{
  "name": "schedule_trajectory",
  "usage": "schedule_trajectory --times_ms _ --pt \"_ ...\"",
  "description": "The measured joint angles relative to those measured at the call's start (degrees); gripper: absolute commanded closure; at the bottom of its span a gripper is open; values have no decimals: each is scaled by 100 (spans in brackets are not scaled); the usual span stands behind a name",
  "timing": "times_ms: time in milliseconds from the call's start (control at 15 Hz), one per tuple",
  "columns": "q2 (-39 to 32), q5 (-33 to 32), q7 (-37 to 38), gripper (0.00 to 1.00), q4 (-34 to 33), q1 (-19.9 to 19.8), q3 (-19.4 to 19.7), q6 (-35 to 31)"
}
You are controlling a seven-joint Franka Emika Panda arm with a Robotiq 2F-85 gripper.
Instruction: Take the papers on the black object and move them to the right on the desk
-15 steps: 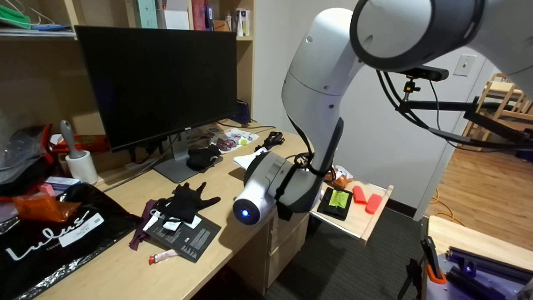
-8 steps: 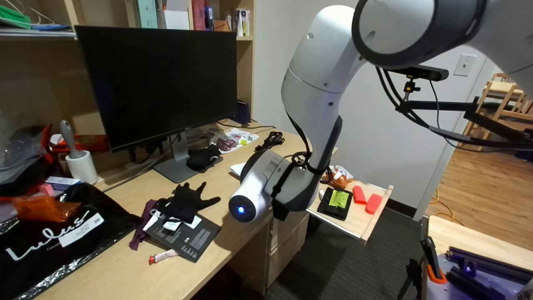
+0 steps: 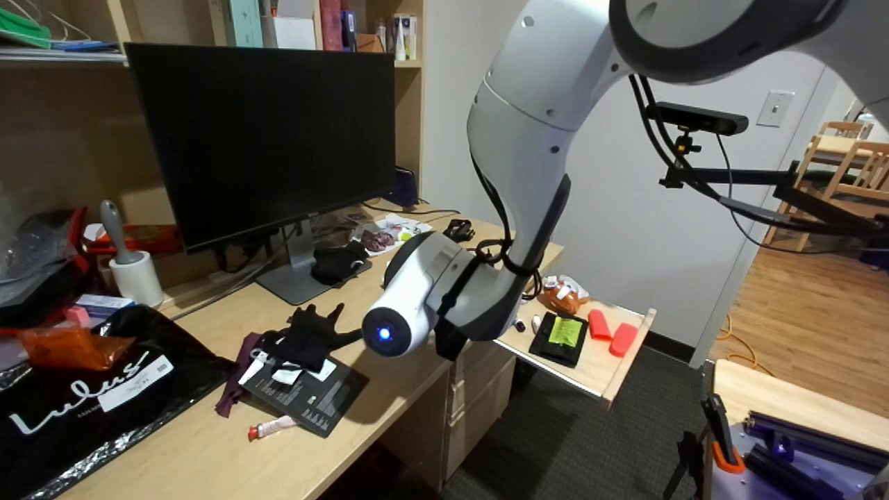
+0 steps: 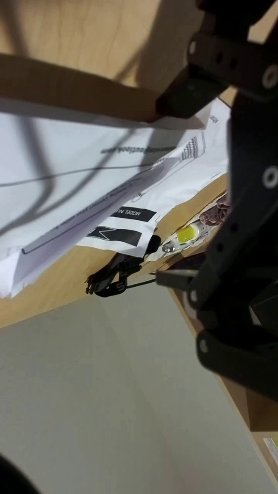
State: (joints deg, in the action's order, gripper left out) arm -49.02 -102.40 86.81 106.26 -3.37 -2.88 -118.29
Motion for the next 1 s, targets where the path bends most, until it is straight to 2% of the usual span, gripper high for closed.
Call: schedule_trajectory --times_ms 267,667,1000 --pt "386 -3 0 0 314 1 -102 -585" --pt "1471 -272 -144 0 1253 72 -344 -1864" --pt "2442 -529 -975 0 1882 40 -339 -2934"
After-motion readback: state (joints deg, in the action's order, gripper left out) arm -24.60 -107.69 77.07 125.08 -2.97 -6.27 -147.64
